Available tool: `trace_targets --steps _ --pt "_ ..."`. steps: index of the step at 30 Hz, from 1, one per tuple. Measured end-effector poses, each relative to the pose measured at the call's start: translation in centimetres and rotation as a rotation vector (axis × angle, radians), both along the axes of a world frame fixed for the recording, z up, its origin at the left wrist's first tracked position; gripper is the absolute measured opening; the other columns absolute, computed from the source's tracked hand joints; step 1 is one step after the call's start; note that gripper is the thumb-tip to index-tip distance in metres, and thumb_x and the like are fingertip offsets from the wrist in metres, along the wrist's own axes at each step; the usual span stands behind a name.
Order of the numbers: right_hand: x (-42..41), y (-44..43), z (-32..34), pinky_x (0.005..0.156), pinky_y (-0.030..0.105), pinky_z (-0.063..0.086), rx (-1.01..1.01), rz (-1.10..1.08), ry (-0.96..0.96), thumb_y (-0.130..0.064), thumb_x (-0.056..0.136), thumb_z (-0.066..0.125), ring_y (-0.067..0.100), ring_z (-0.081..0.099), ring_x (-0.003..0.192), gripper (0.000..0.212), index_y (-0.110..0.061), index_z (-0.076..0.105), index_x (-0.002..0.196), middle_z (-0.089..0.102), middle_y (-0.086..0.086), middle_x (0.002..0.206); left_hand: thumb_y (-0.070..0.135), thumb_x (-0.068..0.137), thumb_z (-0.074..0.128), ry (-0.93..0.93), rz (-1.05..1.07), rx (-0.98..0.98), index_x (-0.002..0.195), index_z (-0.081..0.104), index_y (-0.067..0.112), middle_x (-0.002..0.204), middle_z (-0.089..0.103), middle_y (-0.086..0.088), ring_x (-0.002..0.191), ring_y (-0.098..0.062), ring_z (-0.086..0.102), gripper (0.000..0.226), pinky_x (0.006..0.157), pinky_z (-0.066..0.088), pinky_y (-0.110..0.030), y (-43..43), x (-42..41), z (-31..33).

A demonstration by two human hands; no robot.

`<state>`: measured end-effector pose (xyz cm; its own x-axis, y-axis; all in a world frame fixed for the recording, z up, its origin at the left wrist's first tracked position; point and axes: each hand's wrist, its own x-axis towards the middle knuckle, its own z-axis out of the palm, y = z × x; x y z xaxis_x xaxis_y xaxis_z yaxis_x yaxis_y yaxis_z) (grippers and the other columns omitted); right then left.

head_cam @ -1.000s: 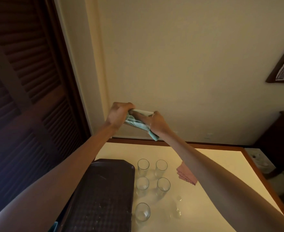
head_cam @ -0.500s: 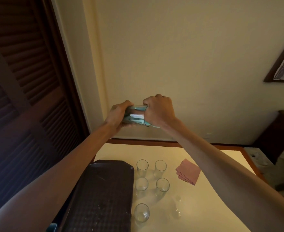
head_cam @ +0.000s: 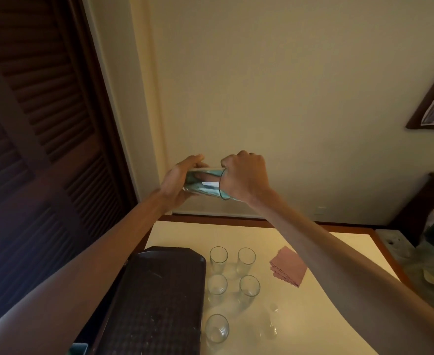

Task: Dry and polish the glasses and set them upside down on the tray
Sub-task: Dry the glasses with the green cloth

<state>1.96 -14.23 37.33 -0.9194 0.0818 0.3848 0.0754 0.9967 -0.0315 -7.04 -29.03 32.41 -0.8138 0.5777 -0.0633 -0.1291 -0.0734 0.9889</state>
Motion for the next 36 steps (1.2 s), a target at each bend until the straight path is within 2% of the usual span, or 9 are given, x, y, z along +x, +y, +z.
trace_targets --steps 5,12,18,22,25,28,30,32,36 --pt "-1.4 1.5 -1.5 0.068 0.033 0.041 -0.058 -0.049 0.024 -0.021 0.084 0.054 0.029 0.063 0.087 0.024 -0.015 0.071 0.1 0.067 0.006 0.091 0.025 0.105 0.054 0.115 0.127 -0.107 0.088 0.065 0.012 0.087 0.068 -0.012 0.072 -0.02 0.074 0.024 0.055 0.06 -0.033 1.0 0.8 0.8" --pt "-3.1 1.5 -7.0 0.052 0.032 0.052 -1.201 0.027 -0.348 -0.053 0.093 0.057 0.019 0.056 0.059 0.039 -0.018 0.072 0.099 0.065 0.014 0.079 0.017 0.098 0.06 0.531 0.238 -0.081 0.074 0.068 0.015 0.074 0.063 -0.006 0.068 -0.022 0.061 0.025 0.056 0.057 -0.041 1.0 0.0 -0.3" --pt "-1.0 1.4 -2.4 0.06 0.03 0.033 -0.132 -0.044 0.023 -0.042 0.077 0.023 0.024 0.045 0.064 0.052 -0.012 0.065 0.08 0.057 0.005 0.071 0.041 0.095 0.057 0.065 0.01 0.039 0.102 0.067 0.006 0.096 0.066 -0.017 0.086 -0.026 0.066 0.037 0.075 0.056 -0.039 0.7 0.2 -0.6" --pt "-0.8 1.8 -1.9 0.063 0.031 0.03 0.037 -0.001 0.027 -0.039 0.078 0.03 0.03 0.057 0.075 0.047 -0.014 0.07 0.088 0.063 0.007 0.079 0.03 0.104 0.054 0.026 0.049 -0.045 0.095 0.066 0.01 0.093 0.069 -0.017 0.085 -0.028 0.071 0.025 0.072 0.063 -0.041 1.3 0.8 -0.6" --pt "-2.7 2.3 -5.0 0.054 0.03 0.038 -0.372 -0.113 -0.001 -0.033 0.089 0.053 0.024 0.06 0.071 0.027 -0.013 0.071 0.088 0.068 0.008 0.082 0.024 0.101 0.057 0.182 0.171 -0.051 0.074 0.061 0.017 0.08 0.056 -0.012 0.077 -0.027 0.062 0.028 0.066 0.06 -0.043 1.7 0.5 -0.7" --pt "-2.5 1.5 -7.6 0.056 0.035 0.058 -1.277 -0.052 -0.292 -0.061 0.089 0.059 0.02 0.067 0.055 0.056 -0.007 0.067 0.08 0.069 0.01 0.065 0.017 0.1 0.058 0.444 0.246 -0.108 0.067 0.059 0.018 0.067 0.055 0.003 0.067 -0.013 0.053 0.033 0.061 0.046 -0.03 1.7 0.3 -1.0" --pt "-1.5 1.2 -7.4 0.037 0.019 0.044 -1.607 -0.041 -0.485 -0.057 0.094 0.052 0.01 0.052 0.035 0.052 -0.011 0.058 0.073 0.057 0.004 0.05 0.015 0.101 0.059 0.537 0.248 -0.098 0.074 0.063 0.017 0.072 0.062 -0.002 0.066 -0.011 0.06 0.028 0.058 0.048 -0.027 1.8 0.6 -1.3" --pt "-1.4 1.6 -7.1 0.037 0.019 0.034 -1.445 -0.023 -0.461 -0.045 0.099 0.05 0.012 0.044 0.038 0.041 -0.01 0.061 0.081 0.053 0.009 0.058 0.021 0.101 0.058 0.527 0.208 -0.053 0.082 0.066 0.013 0.083 0.065 -0.011 0.075 -0.018 0.064 0.022 0.062 0.052 -0.029 1.8 0.8 -1.8" --pt "-0.9 2.5 -4.9 0.046 0.026 0.03 -0.305 -0.07 -0.095 -0.03 0.093 0.048 0.019 0.049 0.058 0.029 -0.014 0.071 0.088 0.056 0.001 0.067 0.035 0.096 0.056 0.138 0.019 0.068 0.1 0.067 0.011 0.096 0.066 -0.011 0.09 -0.027 0.063 0.027 0.071 0.054 -0.035 1.2 0.8 -1.6"
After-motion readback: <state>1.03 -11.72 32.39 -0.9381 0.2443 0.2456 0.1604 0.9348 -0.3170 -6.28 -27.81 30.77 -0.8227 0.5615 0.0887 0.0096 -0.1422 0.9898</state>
